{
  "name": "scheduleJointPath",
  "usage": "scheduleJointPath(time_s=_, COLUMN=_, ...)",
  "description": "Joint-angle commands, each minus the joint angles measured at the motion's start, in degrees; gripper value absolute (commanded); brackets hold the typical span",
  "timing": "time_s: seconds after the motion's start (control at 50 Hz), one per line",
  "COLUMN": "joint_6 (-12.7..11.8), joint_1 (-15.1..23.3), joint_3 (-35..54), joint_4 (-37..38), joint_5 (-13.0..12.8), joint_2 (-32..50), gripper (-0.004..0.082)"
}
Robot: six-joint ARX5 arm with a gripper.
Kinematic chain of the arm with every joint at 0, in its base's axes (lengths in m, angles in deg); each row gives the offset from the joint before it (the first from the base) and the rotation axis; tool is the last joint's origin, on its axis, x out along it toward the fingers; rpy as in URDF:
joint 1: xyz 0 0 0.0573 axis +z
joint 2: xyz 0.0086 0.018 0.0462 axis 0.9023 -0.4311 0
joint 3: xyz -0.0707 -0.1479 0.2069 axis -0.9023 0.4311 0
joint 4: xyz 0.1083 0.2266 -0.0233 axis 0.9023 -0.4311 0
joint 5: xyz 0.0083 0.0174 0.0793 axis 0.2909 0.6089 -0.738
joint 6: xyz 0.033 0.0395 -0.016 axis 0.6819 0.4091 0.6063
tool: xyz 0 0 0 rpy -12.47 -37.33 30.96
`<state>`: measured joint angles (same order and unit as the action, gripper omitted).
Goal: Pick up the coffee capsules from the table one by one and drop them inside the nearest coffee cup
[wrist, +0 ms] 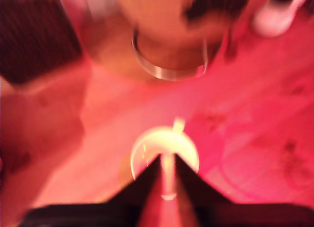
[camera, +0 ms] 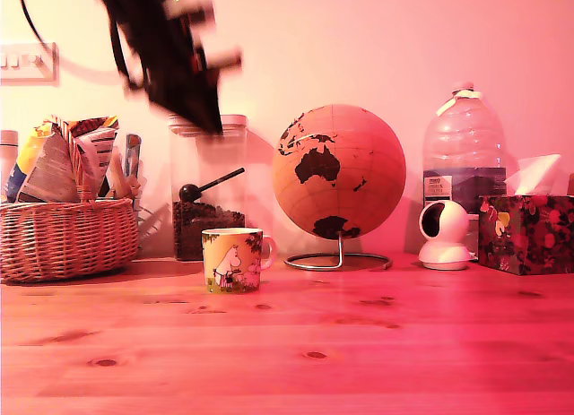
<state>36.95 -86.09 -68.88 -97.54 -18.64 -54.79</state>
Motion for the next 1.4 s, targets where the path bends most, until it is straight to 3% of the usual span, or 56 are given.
scheduleJointPath(time_s=0.0, joint_6=0.4, joint_1=0.7, joint_3=1.3, joint_4=0.1, joint_5=0.8, joint_2=-0.7, gripper=-0.0011)
scheduleJointPath(time_s=0.14, joint_6=0.3, joint_1=1.6, joint_3=5.6, joint_4=3.2, joint_5=4.3, joint_2=1.7, gripper=-0.0011)
scheduleJointPath(time_s=0.4, joint_6=0.0, joint_1=3.1, joint_3=24.3, joint_4=14.8, joint_5=4.3, joint_2=12.0, gripper=-0.0012)
scheduleJointPath(time_s=0.42, joint_6=-2.5, joint_1=3.3, joint_3=25.8, joint_4=15.6, joint_5=4.3, joint_2=13.0, gripper=-0.0012)
scheduleJointPath(time_s=0.44, joint_6=-2.5, joint_1=3.6, joint_3=27.3, joint_4=16.3, joint_5=4.3, joint_2=14.1, gripper=-0.0012)
scheduleJointPath(time_s=0.52, joint_6=-3.8, joint_1=4.2, joint_3=33.2, joint_4=18.9, joint_5=4.3, joint_2=17.9, gripper=-0.0012)
scheduleJointPath(time_s=0.82, joint_6=-3.8, joint_1=4.4, joint_3=52.0, joint_4=26.4, joint_5=1.4, joint_2=32.7, gripper=-0.0012)
scheduleJointPath(time_s=0.84, joint_6=-6.7, joint_1=4.3, joint_3=53.0, joint_4=26.7, joint_5=1.2, joint_2=33.6, gripper=-0.0011)
scheduleJointPath(time_s=1.06, joint_6=-6.7, joint_1=4.3, joint_3=64.3, joint_4=29.1, joint_5=-0.1, joint_2=44.5, gripper=-0.0011)
scheduleJointPath(time_s=1.08, joint_6=-9.0, joint_1=4.3, joint_3=65.2, joint_4=29.1, joint_5=-0.2, joint_2=45.6, gripper=-0.0011)
scheduleJointPath(time_s=1.26, joint_6=-10.6, joint_1=4.2, joint_3=72.4, joint_4=29.2, joint_5=-0.7, joint_2=55.5, gripper=-0.0011)
scheduleJointPath(time_s=1.28, joint_6=-11.7, joint_1=4.2, joint_3=73.1, joint_4=29.2, joint_5=-0.7, joint_2=56.7, gripper=-0.0011)
scheduleJointPath(time_s=1.38, joint_6=-11.7, joint_1=4.2, joint_3=75.7, joint_4=27.2, joint_5=-0.7, joint_2=62.8, gripper=-0.0011)
